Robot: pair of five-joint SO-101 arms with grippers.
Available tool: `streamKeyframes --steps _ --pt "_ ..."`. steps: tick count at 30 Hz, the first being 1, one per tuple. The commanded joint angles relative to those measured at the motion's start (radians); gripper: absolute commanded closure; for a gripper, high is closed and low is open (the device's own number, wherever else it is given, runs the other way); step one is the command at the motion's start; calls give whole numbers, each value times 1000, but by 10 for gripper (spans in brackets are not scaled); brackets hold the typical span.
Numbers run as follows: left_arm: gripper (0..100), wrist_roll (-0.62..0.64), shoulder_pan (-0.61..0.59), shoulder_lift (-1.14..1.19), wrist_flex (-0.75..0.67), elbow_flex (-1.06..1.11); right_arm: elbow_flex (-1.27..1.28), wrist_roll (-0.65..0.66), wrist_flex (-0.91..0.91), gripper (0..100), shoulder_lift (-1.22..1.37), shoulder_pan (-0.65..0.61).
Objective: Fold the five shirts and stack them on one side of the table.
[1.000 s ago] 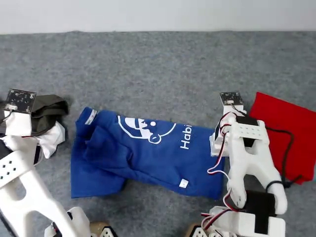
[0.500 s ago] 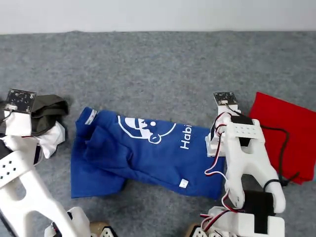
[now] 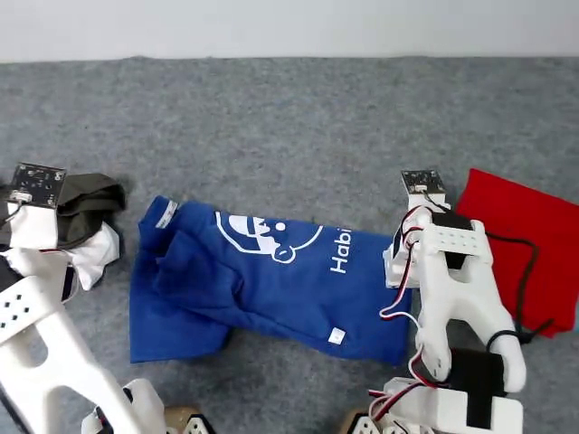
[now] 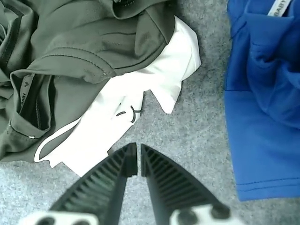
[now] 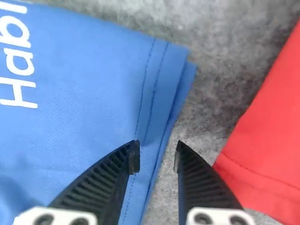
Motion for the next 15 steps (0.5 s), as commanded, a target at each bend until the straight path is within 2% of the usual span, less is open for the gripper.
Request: streamKeyframes --steps 1,8,15 --pt "978 2 -2 -17 -23 -4 -3 11 -16 931 2 7" --pt "978 2 -2 -17 -21 -4 -9 11 -19 909 102 10" --pt "979 2 -2 -18 -21 -4 -9 11 -38 934 120 5"
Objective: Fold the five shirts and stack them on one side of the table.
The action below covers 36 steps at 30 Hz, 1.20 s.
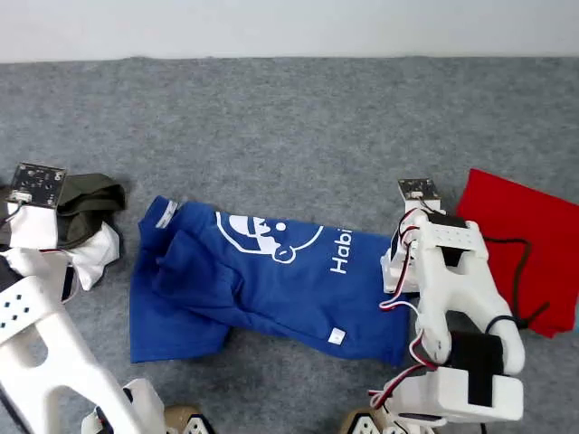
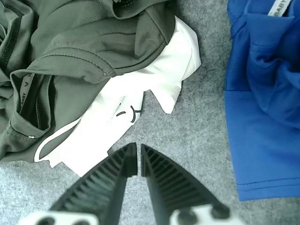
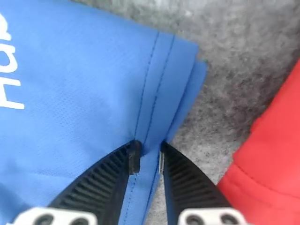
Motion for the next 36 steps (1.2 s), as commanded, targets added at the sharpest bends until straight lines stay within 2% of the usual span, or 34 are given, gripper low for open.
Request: streamKeyframes --steps 1,3,14,29,36 --pt "979 2 -2 -18 -21 -4 -8 11 -12 958 -4 4" --pt "979 2 -2 -18 -21 -4 -8 11 -7 993 -30 4" --pt "979 2 -2 -18 -21 -4 -8 107 5 990 -197 4" --pt "979 2 0 -18 -21 -4 -8 107 -202 990 -114 4" --pt "979 2 0 -18 -18 -4 -9 107 -159 990 -105 -22"
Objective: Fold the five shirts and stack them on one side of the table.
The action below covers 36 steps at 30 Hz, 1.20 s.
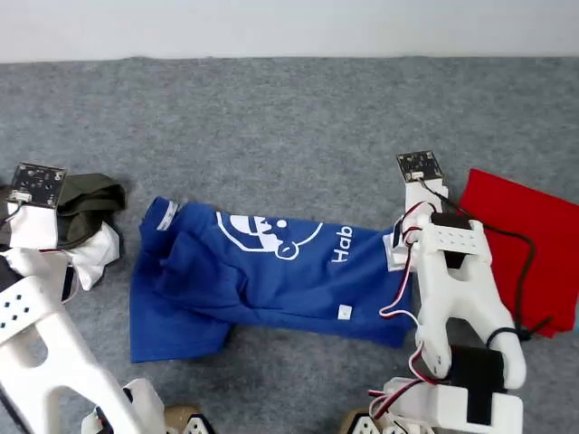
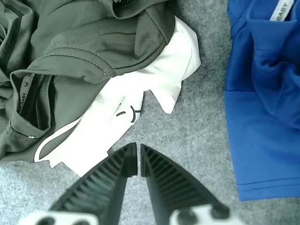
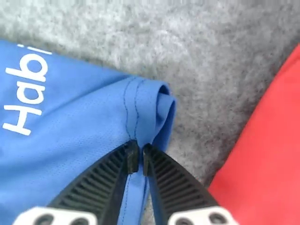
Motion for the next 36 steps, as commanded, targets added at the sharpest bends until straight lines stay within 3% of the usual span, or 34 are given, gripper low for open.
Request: streamKeyframes --steps 1,9,12,17,21,26,30,36 --pt "979 2 0 -18 -18 -4 -17 11 48 988 -8 -31" --pt "979 2 0 -21 -17 -4 -135 3 216 837 -96 -88" --pt "979 2 0 -21 -17 -4 -176 6 189 865 -107 -117" --pt "979 2 0 -21 -17 -4 -190 11 51 994 -33 -142" --pt "979 2 0 -25 -17 -4 -204 15 -13 983 101 -108" --pt "979 2 0 -25 -17 -4 -327 114 -36 989 303 -54" --pt "979 2 0 -21 -18 -4 -483 112 30 989 387 -42" --pt "979 2 6 -26 -17 -12 -655 109 272 989 387 -73"
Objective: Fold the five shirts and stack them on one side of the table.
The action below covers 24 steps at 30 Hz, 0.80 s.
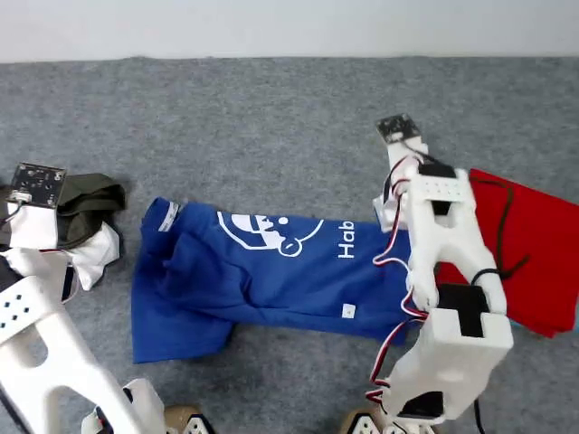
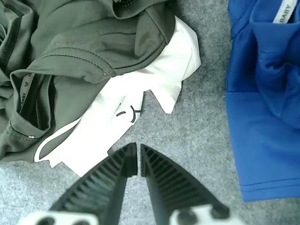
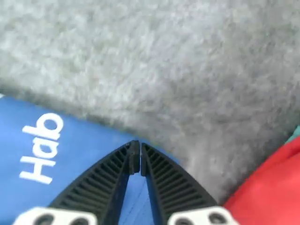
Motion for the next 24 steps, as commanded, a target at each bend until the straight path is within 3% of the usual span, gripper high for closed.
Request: streamKeyframes --steps 1,6,9,14,24 --pt "979 2 18 -28 -15 -12 -121 8 142 989 -8 -18" --pt "979 11 141 -28 72 -77 -150 8 291 989 -71 -15" --pt "979 98 252 -17 89 -142 -132 6 369 989 -153 -15" --pt "977 149 428 -15 91 -171 21 6 438 989 -334 -21" --pt "976 150 557 -14 11 -71 594 9 254 989 -762 -19"
